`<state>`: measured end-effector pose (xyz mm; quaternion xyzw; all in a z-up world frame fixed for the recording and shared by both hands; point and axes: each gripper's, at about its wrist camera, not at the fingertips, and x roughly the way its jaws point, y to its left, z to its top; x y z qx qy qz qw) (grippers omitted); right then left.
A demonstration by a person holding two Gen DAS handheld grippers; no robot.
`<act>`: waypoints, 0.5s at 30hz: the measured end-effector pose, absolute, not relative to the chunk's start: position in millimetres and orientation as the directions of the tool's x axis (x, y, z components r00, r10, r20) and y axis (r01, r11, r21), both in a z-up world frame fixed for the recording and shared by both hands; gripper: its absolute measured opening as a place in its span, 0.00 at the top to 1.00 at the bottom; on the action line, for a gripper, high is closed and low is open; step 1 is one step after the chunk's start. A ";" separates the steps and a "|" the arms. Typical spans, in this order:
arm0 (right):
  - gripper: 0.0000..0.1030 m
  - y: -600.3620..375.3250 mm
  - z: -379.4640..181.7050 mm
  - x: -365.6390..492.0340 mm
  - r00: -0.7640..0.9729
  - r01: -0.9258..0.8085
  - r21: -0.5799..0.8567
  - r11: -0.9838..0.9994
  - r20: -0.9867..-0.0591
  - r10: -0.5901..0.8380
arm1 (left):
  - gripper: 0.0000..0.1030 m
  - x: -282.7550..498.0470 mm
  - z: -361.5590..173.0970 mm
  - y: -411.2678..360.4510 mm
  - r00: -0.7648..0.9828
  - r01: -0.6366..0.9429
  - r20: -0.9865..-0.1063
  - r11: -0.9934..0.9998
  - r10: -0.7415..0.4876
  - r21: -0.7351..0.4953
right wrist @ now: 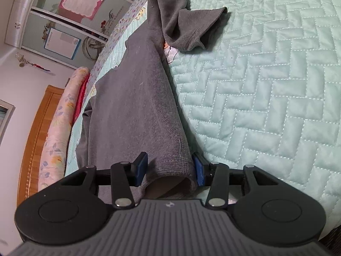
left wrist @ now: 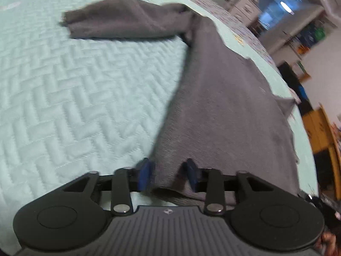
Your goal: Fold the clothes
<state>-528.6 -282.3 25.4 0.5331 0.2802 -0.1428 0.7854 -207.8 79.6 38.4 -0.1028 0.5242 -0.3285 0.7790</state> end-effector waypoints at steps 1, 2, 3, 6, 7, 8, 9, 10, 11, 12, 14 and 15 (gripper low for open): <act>0.55 -282.0 26.1 -527.3 0.799 0.525 0.754 0.396 -0.597 0.077 | 0.69 -208.2 39.4 78.9 0.230 0.413 -0.748 0.759 -0.622 -0.504; 0.56 -281.5 27.2 -526.2 0.794 0.529 0.746 0.406 -0.604 0.076 | 0.69 -207.9 40.4 78.5 0.232 0.421 -0.750 0.758 -0.620 -0.497; 0.64 -280.9 28.3 -525.1 0.788 0.532 0.738 0.415 -0.611 0.075 | 0.69 -208.3 40.7 78.0 0.233 0.425 -0.751 0.760 -0.617 -0.492; 0.85 -278.7 30.9 -525.6 0.767 0.563 0.706 0.430 -0.640 0.048 | 0.69 -208.4 38.0 78.8 0.236 0.416 -0.750 0.762 -0.617 -0.496; 0.86 -277.4 32.0 -526.4 0.763 0.567 0.696 0.440 -0.645 0.037 | 0.69 -208.7 37.2 78.9 0.237 0.416 -0.750 0.762 -0.617 -0.496; 0.86 -276.0 33.1 -527.2 0.759 0.572 0.686 0.450 -0.650 0.027 | 0.69 -209.5 37.3 78.3 0.240 0.424 -0.752 0.763 -0.614 -0.488; 0.87 -274.3 33.9 -527.0 0.748 0.584 0.667 0.463 -0.663 0.011 | 0.69 -211.0 38.1 77.3 0.243 0.435 -0.754 0.764 -0.610 -0.477; 0.87 -272.3 35.1 -526.1 0.736 0.593 0.644 0.483 -0.677 -0.003 | 0.69 -211.9 38.9 76.8 0.245 0.444 -0.756 0.764 -0.607 -0.469; 0.87 -271.3 35.6 -524.9 0.730 0.597 0.629 0.497 -0.684 -0.011 | 0.69 -211.7 39.4 77.1 0.245 0.449 -0.755 0.761 -0.608 -0.468; 0.88 -270.4 36.2 -523.7 0.723 0.600 0.614 0.512 -0.691 -0.019 | 0.69 -210.8 39.3 78.3 0.242 0.449 -0.753 0.758 -0.612 -0.473; 0.88 -270.1 35.4 -521.5 0.713 0.606 0.596 0.527 -0.700 -0.028 | 0.65 -206.9 36.5 83.8 0.227 0.424 -0.743 0.751 -0.630 -0.507; 0.89 -270.8 34.1 -521.3 0.712 0.607 0.596 0.525 -0.701 -0.028 | 0.65 -205.0 35.1 86.6 0.220 0.412 -0.738 0.746 -0.639 -0.523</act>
